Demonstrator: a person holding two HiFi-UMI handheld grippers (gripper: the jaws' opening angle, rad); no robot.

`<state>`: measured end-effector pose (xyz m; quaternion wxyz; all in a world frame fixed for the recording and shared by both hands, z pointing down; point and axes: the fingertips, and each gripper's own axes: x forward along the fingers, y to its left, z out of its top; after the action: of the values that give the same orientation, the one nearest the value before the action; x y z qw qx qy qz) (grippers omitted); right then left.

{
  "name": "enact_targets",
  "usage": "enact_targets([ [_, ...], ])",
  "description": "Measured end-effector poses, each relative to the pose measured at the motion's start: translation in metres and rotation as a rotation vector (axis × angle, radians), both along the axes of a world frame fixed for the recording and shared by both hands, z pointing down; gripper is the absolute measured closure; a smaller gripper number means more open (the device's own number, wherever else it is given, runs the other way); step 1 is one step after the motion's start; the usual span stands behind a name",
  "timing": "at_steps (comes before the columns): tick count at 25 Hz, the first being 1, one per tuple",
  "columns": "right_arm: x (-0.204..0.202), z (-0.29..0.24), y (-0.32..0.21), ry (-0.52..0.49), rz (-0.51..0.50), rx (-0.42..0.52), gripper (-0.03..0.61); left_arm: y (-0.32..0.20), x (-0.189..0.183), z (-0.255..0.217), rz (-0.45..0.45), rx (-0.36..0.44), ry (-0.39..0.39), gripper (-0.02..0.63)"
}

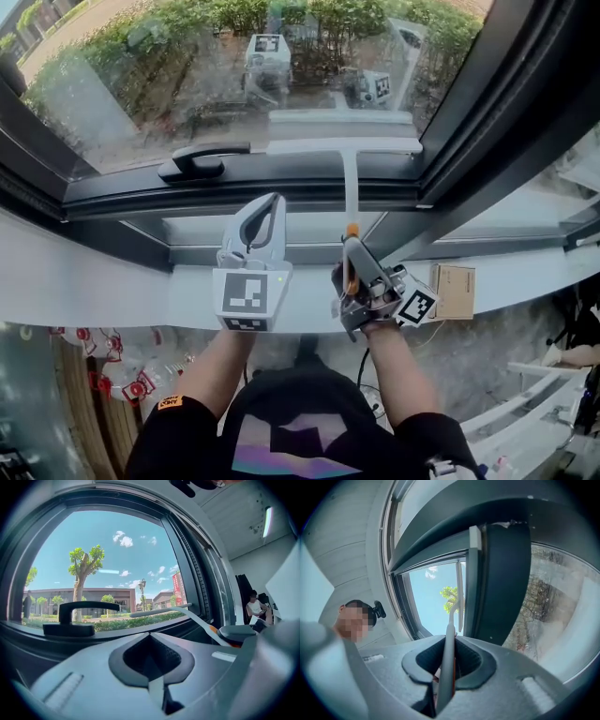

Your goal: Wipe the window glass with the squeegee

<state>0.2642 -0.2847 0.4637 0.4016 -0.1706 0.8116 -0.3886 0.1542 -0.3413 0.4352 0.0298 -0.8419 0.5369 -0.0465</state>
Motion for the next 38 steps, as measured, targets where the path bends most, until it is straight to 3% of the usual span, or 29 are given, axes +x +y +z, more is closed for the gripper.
enact_targets([
  [6,0.001,-0.003,0.01,-0.009,-0.001,0.004,0.534,0.018,-0.006,0.005,-0.001,-0.01,-0.001,0.6],
  [10,-0.013,-0.011,0.026,0.048,0.028,0.053,0.534,0.033,-0.021,0.009,0.007,-0.012,0.002,0.6],
  [19,-0.029,-0.037,0.127,0.175,0.193,0.152,0.534,0.124,-0.08,0.021,0.016,-0.03,0.008,0.6],
  [26,-0.064,-0.023,0.234,0.214,0.296,0.064,0.534,0.234,-0.135,0.04,0.036,-0.068,0.03,0.6],
  [30,-0.08,-0.005,0.285,0.314,0.35,0.004,0.534,0.29,-0.156,0.061,0.045,-0.122,0.048,0.6],
  [38,-0.114,0.005,0.342,0.452,0.307,-0.053,0.534,0.364,-0.187,0.079,0.006,-0.165,0.079,0.6],
])
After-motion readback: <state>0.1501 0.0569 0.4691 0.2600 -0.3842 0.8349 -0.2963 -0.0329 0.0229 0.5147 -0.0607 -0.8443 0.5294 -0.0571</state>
